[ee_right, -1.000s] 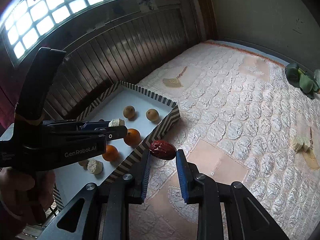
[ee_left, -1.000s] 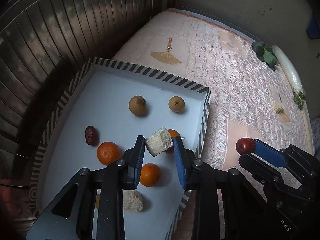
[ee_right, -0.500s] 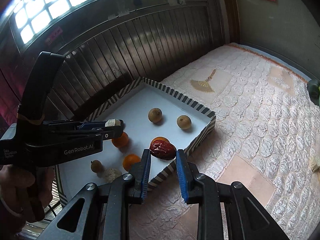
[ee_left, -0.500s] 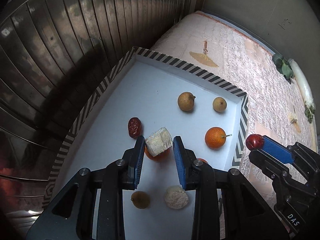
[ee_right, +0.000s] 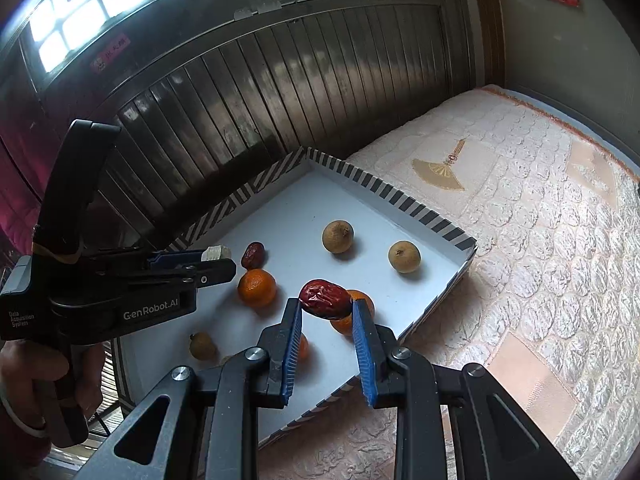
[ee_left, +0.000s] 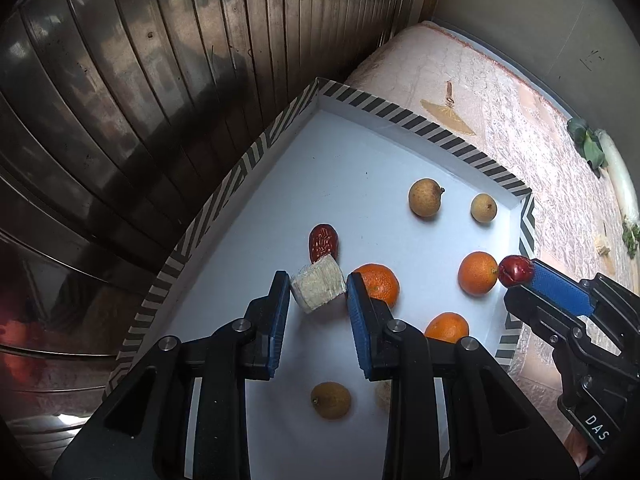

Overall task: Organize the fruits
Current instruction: 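Carry the tofu cube and date into the tray and open both grippers, then move both grippers back to the bed toward the two round cake slices, then grasp a round cake slice with the left gripper while the right gripper grasps the other, then carry both cake slices into the tray and open both grippers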

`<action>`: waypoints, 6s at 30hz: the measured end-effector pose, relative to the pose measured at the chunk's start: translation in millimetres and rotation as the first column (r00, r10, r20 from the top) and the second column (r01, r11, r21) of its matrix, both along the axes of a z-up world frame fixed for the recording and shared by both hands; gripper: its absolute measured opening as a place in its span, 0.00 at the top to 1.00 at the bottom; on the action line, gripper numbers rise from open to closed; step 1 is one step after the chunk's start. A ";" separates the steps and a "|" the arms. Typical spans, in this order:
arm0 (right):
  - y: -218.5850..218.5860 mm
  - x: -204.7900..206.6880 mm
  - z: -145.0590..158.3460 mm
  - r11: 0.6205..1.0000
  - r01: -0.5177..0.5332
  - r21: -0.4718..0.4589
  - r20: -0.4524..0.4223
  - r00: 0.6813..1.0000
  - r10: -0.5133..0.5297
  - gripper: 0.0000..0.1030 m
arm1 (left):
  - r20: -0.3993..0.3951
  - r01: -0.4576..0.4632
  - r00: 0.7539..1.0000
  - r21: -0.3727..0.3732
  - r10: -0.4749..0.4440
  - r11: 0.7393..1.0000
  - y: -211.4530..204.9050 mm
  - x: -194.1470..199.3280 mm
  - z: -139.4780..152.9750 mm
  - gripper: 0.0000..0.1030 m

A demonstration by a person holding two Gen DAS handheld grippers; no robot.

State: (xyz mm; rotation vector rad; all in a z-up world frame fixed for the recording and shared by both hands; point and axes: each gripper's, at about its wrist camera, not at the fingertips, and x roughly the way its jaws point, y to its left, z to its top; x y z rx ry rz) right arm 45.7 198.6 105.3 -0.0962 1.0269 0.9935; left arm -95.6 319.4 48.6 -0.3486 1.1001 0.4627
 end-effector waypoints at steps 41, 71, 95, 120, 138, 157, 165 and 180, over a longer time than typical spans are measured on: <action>57.1 -3.3 -34.2 0.981 -0.164 -0.104 -0.024 0.986 0.163 0.75 | -0.059 -0.049 0.997 -0.061 0.045 0.997 14.2 -17.7 -19.7 0.55; -39.7 6.2 3.6 0.998 0.069 0.009 -0.009 0.998 -0.069 0.75 | 0.008 0.051 0.999 -0.024 -0.051 0.998 -38.8 20.3 13.8 0.30; -246.6 35.8 -28.9 0.882 0.446 -0.154 0.005 0.893 -0.450 0.75 | 0.061 0.464 0.886 -0.064 -0.461 0.884 -236.3 145.3 8.2 0.30; -327.0 95.6 -58.5 0.811 0.560 -0.168 -0.043 0.818 -0.574 0.75 | 0.009 0.632 0.775 -0.050 -0.632 0.773 -327.5 261.3 -42.6 0.32; -297.3 137.0 -70.6 0.893 0.425 -0.149 -0.011 0.902 -0.431 0.75 | 0.021 0.644 0.765 -0.041 -0.644 0.764 -321.3 266.9 -40.3 0.68; -276.3 156.5 -73.8 0.948 0.287 -0.141 0.034 0.958 -0.285 0.77 | 0.037 0.668 0.743 -0.105 -0.669 0.736 -309.0 269.9 -31.9 0.73; -283.4 136.8 -65.2 0.928 0.348 -0.135 0.048 0.937 -0.345 0.78 | 0.047 0.662 0.749 -0.104 -0.661 0.743 -311.7 262.7 -29.3 0.73; -293.3 87.7 -27.4 0.863 0.493 -0.114 0.052 0.870 -0.490 0.78 | 0.065 0.619 0.785 -0.058 -0.616 0.783 -289.2 203.6 -3.2 0.74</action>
